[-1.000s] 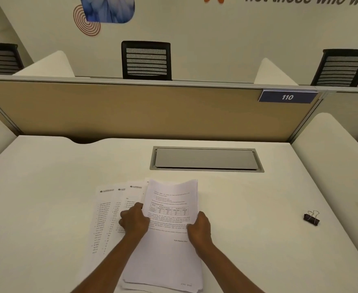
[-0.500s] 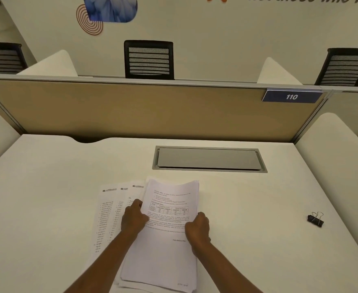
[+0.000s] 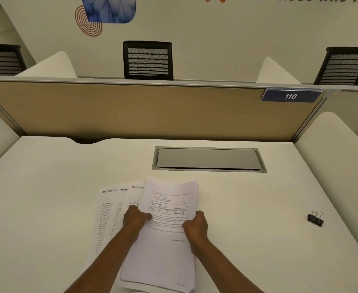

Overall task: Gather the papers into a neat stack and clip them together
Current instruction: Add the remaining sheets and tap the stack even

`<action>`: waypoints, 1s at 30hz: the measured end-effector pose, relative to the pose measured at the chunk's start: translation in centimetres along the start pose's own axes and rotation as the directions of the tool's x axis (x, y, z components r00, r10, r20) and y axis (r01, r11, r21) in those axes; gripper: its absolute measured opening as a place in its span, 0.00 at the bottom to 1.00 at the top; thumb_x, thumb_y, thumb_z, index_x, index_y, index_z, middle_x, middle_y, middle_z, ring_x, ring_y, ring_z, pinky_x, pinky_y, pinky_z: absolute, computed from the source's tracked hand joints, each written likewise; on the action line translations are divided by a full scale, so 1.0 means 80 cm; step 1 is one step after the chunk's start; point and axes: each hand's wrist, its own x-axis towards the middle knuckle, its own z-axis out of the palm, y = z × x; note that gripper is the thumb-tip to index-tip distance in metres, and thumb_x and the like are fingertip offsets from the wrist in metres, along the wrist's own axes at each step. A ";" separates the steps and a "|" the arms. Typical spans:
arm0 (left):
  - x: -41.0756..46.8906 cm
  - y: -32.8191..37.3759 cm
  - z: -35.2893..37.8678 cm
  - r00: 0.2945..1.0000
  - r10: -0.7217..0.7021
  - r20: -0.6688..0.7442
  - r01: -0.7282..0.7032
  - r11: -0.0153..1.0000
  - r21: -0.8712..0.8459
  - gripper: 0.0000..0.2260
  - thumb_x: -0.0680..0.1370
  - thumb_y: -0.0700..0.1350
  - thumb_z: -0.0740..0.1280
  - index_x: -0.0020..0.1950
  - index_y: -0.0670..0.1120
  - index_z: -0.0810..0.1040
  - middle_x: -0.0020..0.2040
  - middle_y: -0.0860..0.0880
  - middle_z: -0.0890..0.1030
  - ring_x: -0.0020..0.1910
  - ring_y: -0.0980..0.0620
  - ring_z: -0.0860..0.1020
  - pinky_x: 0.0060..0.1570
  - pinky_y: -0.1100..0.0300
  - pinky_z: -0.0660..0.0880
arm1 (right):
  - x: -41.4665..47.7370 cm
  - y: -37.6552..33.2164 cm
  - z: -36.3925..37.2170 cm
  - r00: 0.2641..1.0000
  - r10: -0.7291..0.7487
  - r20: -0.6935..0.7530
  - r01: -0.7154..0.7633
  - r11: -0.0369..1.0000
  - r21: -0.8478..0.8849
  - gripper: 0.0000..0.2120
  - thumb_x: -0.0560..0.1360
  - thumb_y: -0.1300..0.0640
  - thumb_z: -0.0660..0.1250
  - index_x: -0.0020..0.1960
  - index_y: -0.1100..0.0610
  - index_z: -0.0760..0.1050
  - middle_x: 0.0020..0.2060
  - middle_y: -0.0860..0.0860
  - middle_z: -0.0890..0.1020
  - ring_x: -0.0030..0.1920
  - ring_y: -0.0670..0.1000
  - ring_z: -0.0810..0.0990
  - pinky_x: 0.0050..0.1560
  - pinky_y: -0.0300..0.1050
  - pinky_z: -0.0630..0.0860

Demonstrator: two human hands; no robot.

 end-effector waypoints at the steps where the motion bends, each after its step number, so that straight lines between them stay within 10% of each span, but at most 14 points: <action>1: 0.001 -0.001 0.000 1.000 -0.008 0.014 0.008 1.000 -0.014 0.20 0.65 0.38 0.77 0.55 0.39 0.77 0.50 0.42 0.82 0.48 0.41 0.80 0.53 0.46 0.79 | -0.002 0.000 -0.001 1.000 -0.008 0.006 0.008 1.000 0.018 0.15 0.70 0.70 0.61 0.54 0.59 0.68 0.49 0.54 0.79 0.45 0.52 0.80 0.41 0.48 0.81; 6: -0.008 0.005 -0.002 0.999 0.029 0.032 -0.025 0.993 -0.113 0.17 0.68 0.32 0.74 0.56 0.39 0.79 0.50 0.42 0.82 0.47 0.41 0.79 0.48 0.54 0.76 | -0.001 -0.002 -0.010 0.997 0.048 0.060 -0.058 0.982 0.181 0.21 0.72 0.72 0.65 0.56 0.55 0.60 0.49 0.50 0.76 0.47 0.52 0.78 0.43 0.46 0.77; 15: -0.037 0.014 -0.030 0.906 0.230 0.354 -0.115 0.942 -0.316 0.24 0.62 0.34 0.78 0.56 0.44 0.80 0.51 0.45 0.85 0.49 0.44 0.84 0.46 0.52 0.80 | 0.006 -0.002 -0.037 0.939 0.110 0.327 -0.219 0.922 0.319 0.15 0.69 0.70 0.70 0.55 0.63 0.79 0.48 0.60 0.85 0.47 0.63 0.85 0.49 0.64 0.80; 24: -0.060 0.010 -0.037 0.888 0.270 0.372 -0.088 0.894 -0.439 0.30 0.58 0.35 0.78 0.59 0.45 0.79 0.53 0.45 0.85 0.51 0.44 0.84 0.49 0.50 0.80 | -0.014 -0.003 -0.042 0.979 -0.158 0.131 0.129 0.970 0.206 0.13 0.72 0.69 0.69 0.53 0.56 0.80 0.46 0.49 0.86 0.43 0.50 0.86 0.41 0.43 0.82; 30: -0.071 0.006 -0.051 0.868 0.299 0.397 -0.074 0.868 -0.492 0.34 0.56 0.37 0.80 0.62 0.42 0.77 0.57 0.39 0.82 0.56 0.38 0.81 0.59 0.40 0.75 | -0.043 -0.007 -0.057 0.937 -0.326 0.124 0.297 0.932 0.206 0.11 0.71 0.66 0.71 0.48 0.52 0.81 0.44 0.49 0.87 0.42 0.51 0.86 0.44 0.47 0.84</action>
